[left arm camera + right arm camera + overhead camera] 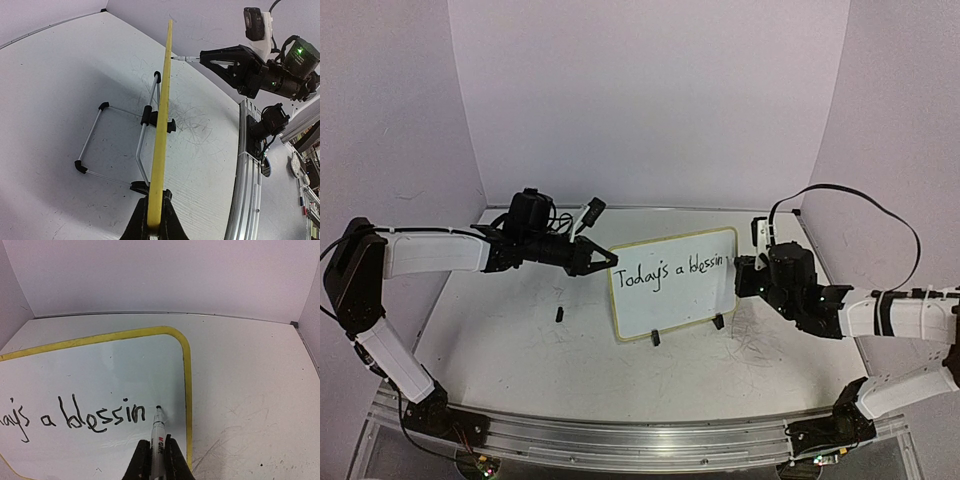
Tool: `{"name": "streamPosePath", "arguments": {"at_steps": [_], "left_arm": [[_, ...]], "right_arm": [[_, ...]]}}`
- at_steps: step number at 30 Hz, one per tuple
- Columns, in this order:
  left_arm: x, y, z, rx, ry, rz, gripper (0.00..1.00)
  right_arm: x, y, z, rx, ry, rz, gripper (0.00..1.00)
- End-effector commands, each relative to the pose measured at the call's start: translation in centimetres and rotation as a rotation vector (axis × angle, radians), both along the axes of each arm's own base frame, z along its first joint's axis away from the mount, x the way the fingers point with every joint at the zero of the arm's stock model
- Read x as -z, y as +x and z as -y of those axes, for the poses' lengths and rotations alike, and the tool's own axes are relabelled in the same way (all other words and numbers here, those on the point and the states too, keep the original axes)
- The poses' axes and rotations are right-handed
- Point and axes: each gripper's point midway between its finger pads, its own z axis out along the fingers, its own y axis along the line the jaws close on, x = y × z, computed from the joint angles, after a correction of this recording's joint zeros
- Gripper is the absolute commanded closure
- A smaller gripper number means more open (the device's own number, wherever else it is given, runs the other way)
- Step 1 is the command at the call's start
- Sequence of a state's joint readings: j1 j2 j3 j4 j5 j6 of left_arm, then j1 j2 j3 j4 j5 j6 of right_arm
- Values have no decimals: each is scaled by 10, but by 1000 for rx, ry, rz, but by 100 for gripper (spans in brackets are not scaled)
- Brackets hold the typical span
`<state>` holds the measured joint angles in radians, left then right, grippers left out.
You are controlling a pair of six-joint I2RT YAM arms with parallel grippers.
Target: Write a sentence on the whiteboard
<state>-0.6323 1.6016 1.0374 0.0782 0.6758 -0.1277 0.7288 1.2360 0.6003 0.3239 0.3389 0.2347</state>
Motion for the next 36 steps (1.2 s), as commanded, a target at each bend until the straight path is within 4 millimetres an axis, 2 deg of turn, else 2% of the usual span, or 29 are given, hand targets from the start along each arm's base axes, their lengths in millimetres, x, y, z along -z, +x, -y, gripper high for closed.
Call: {"name": "streamPosePath", "arguments": {"at_steps": [1,10,25,36], "left_arm": [[-31,10,-4,-37,-32,123,100],[-31,10,-4,-37,-33,122,100],[-32,10,-4,-37,-35,126,100],[-32,10,-4,-37,-34,124,100]], "right_arm": [[-24,12,-2,29,41,68,100],[-28,8,-7,-13,45,79,100],[3,-1,-10,-53,27,-15,100],[16,-5,0,-16,5,-51,100]]}}
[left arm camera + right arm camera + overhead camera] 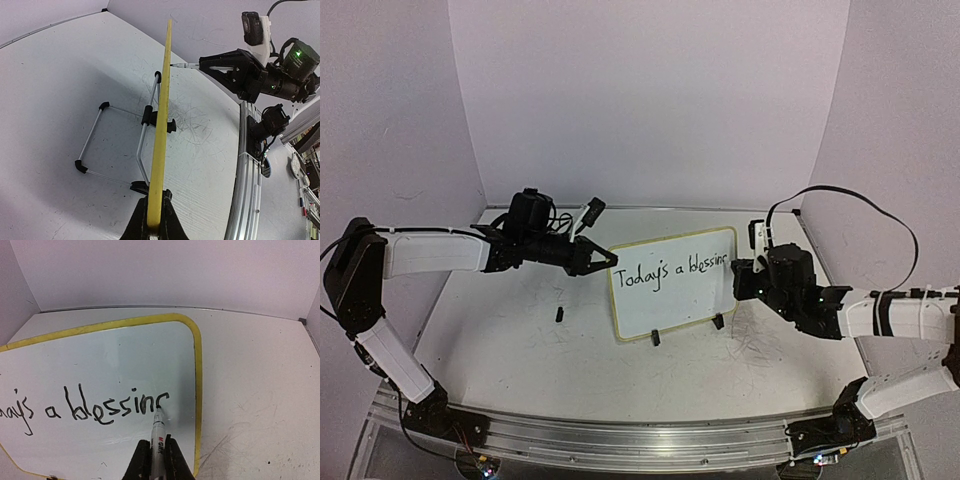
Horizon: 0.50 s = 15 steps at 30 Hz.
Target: Write a sentence on the whiteboard
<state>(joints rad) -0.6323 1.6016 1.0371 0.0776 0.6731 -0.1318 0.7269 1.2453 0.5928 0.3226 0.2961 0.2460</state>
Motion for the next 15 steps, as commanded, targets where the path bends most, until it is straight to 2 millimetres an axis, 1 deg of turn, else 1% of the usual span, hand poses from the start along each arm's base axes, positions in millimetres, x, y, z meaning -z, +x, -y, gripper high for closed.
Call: {"name": "streamPosePath", "arguments": {"at_steps": [1,7,15], "left_arm": [[-32,9,-4,-33,-34,129,100],[-33,9,-4,-33,-35,129,100],[-32,9,-4,-33,-34,128,100]], "right_arm": [[8,-2,6,20,-6,-23,100],[3,1,10,47,-11,-6,100],[-24,12,12,92,13,71,100]]}}
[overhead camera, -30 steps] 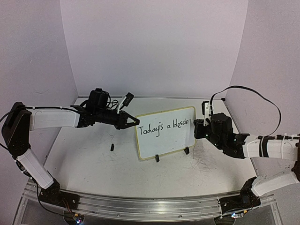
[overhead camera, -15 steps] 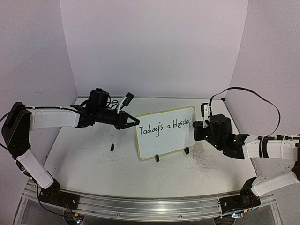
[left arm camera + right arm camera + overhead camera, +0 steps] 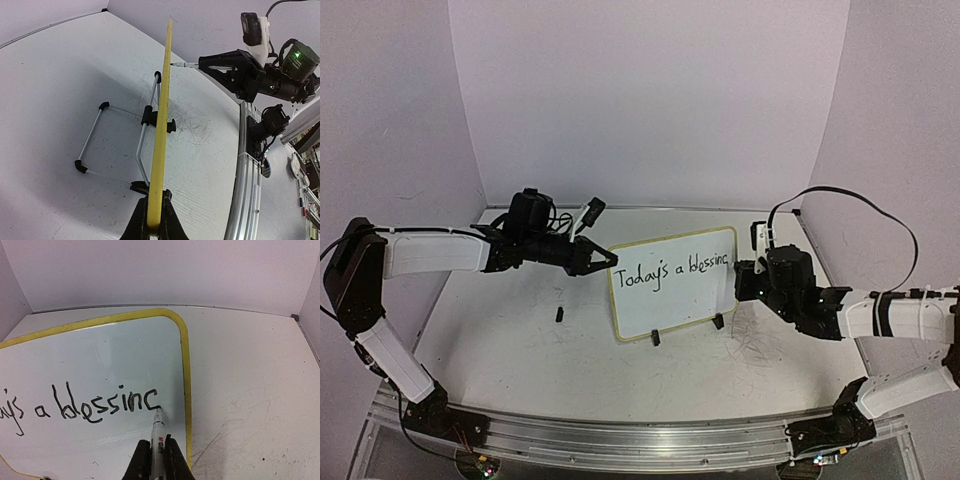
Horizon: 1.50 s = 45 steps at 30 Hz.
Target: Write a sentence on the whiteboard
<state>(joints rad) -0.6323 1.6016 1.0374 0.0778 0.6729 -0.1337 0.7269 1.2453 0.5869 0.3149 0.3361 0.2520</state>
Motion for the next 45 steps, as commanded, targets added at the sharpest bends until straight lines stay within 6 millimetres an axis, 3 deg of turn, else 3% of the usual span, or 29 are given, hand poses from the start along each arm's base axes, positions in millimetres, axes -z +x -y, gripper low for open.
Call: {"name": "streamPosePath", "arguments": {"at_steps": [1,15,32,45], "left_arm": [[-32,9,-4,-32,-34,130,100],[-33,9,-4,-31,-35,132,100],[-34,9,-4,-33,-34,134,100],[-33,9,-4,-32,-33,132,100]], "right_arm": [[-29,12,3,52,28,79,100],[-37,14,-5,18,36,98,100],[5,0,0,-1,5,-14,100],[17,-7,-4,-35,15,-53,100]]}}
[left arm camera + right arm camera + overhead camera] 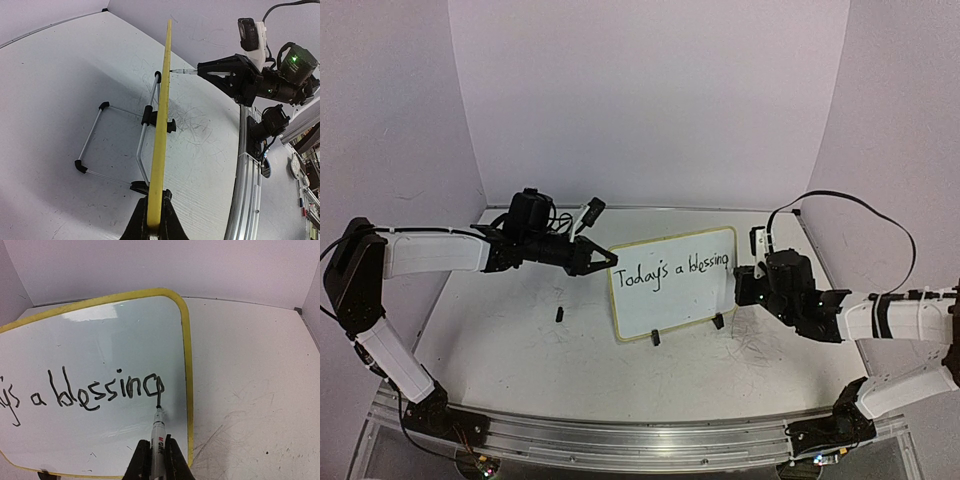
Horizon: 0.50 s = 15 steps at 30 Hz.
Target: Write a sentence on the whiteboard
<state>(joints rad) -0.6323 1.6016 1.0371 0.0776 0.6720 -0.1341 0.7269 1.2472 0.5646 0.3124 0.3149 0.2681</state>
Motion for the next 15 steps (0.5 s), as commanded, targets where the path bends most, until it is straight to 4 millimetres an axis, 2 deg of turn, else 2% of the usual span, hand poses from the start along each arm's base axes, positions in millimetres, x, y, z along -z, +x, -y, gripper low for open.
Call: {"name": "streamPosePath", "arguments": {"at_steps": [1,5,8,12,15], "left_arm": [[-33,9,-4,-32,-33,132,100],[-33,10,-4,-35,-32,133,100],[-33,10,-4,-33,-33,133,100],[-32,10,-4,-34,-31,131,100],[-32,10,-4,-39,-30,135,100]], "right_arm": [[5,-2,-5,-27,14,-23,100],[-1,-1,-11,-53,27,-15,100],[-14,-2,-20,-90,55,16,100],[-29,1,-22,-91,73,46,100],[-30,-1,-19,-82,79,48,100]]}}
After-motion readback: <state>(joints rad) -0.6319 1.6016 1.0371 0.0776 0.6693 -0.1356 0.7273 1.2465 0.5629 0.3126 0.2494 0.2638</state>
